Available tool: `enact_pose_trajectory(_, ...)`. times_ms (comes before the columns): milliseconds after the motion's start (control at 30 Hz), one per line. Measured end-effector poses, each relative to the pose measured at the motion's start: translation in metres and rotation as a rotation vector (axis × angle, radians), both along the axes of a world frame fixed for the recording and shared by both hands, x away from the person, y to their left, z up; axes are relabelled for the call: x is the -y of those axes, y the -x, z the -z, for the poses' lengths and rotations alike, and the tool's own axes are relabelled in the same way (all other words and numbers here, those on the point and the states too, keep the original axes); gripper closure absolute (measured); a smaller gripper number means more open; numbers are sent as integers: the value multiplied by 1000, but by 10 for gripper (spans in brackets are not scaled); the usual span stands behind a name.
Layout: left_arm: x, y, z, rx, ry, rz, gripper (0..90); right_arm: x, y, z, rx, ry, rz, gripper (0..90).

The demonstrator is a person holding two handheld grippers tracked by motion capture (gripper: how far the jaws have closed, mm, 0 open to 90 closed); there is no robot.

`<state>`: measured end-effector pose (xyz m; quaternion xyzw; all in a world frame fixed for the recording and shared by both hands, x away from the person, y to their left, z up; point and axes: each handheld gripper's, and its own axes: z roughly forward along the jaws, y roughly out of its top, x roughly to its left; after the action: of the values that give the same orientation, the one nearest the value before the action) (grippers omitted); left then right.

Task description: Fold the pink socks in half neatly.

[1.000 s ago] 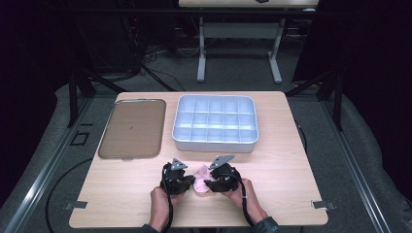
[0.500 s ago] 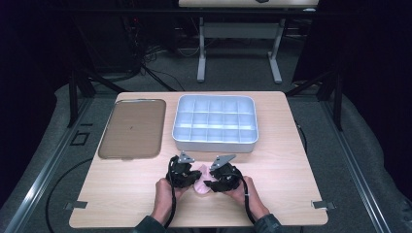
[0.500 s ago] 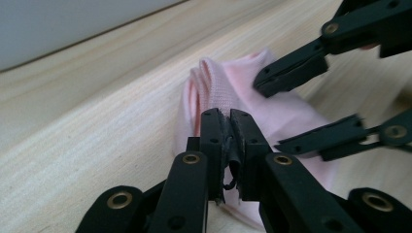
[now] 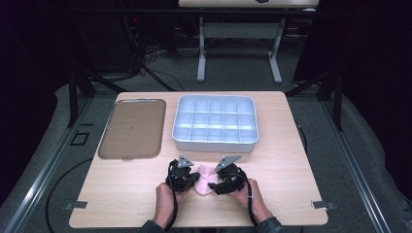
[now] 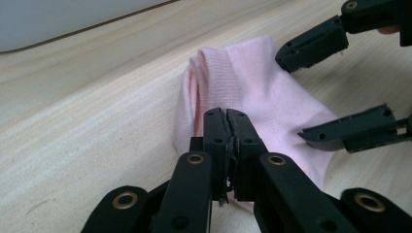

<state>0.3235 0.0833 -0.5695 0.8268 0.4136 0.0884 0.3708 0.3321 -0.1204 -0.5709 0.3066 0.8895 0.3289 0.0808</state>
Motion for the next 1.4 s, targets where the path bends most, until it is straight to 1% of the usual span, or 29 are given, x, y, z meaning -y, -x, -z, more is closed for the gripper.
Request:
enact_pose_trajectory(33, 0, 1, 1, 3, 10, -11, 874, 1, -1, -1, -1, 12, -9, 382)
enact_pose_trajectory(133, 0, 5, 1, 0, 16, -19, 873, 0, -3, -2, 5, 32, -28, 378)
enact_pose_trajectory(233, 0, 7, 0, 8, 7, -5, 862, 0, -6, -3, 6, 44, -50, 377)
enact_pose_trajectory(267, -1, 7, 0, 12, 14, -9, 850, 0, -6, -3, 7, 41, -51, 377)
enact_pose_trajectory(300, -3, 6, -1, 9, 26, 1, 837, 0, -7, -2, 8, 43, -60, 377)
enact_pose_trajectory(367, -5, 6, -4, 27, 24, -4, 812, 1, -8, -2, 6, 40, -75, 377)
enact_pose_trajectory(400, -6, 7, -6, 44, 31, -5, 806, 1, -9, -2, 2, 33, -75, 376)
enact_pose_trajectory(433, -6, 8, -10, 47, 47, -2, 802, 2, -9, -2, 0, 33, -79, 376)
enact_pose_trajectory(467, -6, 9, -14, 66, 47, 15, 799, 2, -10, -1, -2, 29, -84, 376)
enact_pose_trajectory(500, -4, 10, -16, 74, 54, 38, 798, 3, -11, -1, -6, 28, -90, 373)
enact_pose_trajectory(533, -2, 10, -17, 71, 43, 69, 796, 3, -11, -1, -10, 28, -88, 371)
enact_pose_trajectory(567, 1, 9, -15, 65, 16, 80, 792, 3, -12, -1, -8, 25, -90, 371)
enact_pose_trajectory(633, 4, 6, -6, 34, -11, 89, 790, 4, -13, 0, -20, 18, -90, 369)
enact_pose_trajectory(667, 4, 5, -1, 30, -21, 85, 793, 4, -13, 0, -24, 17, -94, 369)
enact_pose_trajectory(700, 2, 5, 1, 31, -3, 83, 806, 4, -14, 0, -25, 18, -95, 369)
enact_pose_trajectory(733, 1, 5, 2, 34, 1, 75, 818, 4, -14, 0, -23, 17, -96, 368)
enact_pose_trajectory(833, 2, 7, 3, 43, -16, 74, 851, 5, -14, 0, -35, 8, -89, 382)
enact_pose_trajectory(867, 2, 7, 4, 39, -15, 79, 862, 7, -14, -1, -43, -14, -89, 410)
enact_pose_trajectory(900, 2, 7, 5, 44, -10, 78, 873, 10, -13, -1, -45, -40, -83, 415)
enact_pose_trajectory(933, 1, 7, 6, 39, -1, 82, 878, 12, -13, -2, -52, -55, -70, 417)
enact_pose_trajectory(967, 1, 7, 7, 27, 19, 74, 882, 15, -13, -2, -72, -80, -45, 419)
enact_pose_trajectory(1000, 1, 7, 7, 29, 24, 69, 886, 18, -13, -2, -85, -103, -11, 423)
enact_pose_trajectory(1033, 1, 6, 7, 30, 22, 71, 888, 20, -12, -2, -90, -109, 10, 426)
enact_pose_trajectory(1100, 2, 7, 7, 37, 14, 69, 890, 24, -11, -3, -100, -140, 55, 439)
enact_pose_trajectory(1167, 1, 7, 7, 35, 13, 73, 892, 28, -12, -5, -116, -151, 106, 462)
enact_pose_trajectory(1233, 2, 7, 7, 36, 13, 73, 894, 33, -12, -8, -131, -196, 172, 485)
enact_pose_trajectory(1267, 2, 7, 7, 37, 13, 74, 894, 35, -14, -9, -147, -225, 185, 485)
enact_pose_trajectory(1300, 2, 7, 7, 37, 13, 74, 895, 34, -14, -9, -165, -234, 194, 483)
enact_pose_trajectory(1400, 2, 7, 8, 38, 17, 73, 896, 26, -12, -9, -177, -186, 190, 484)
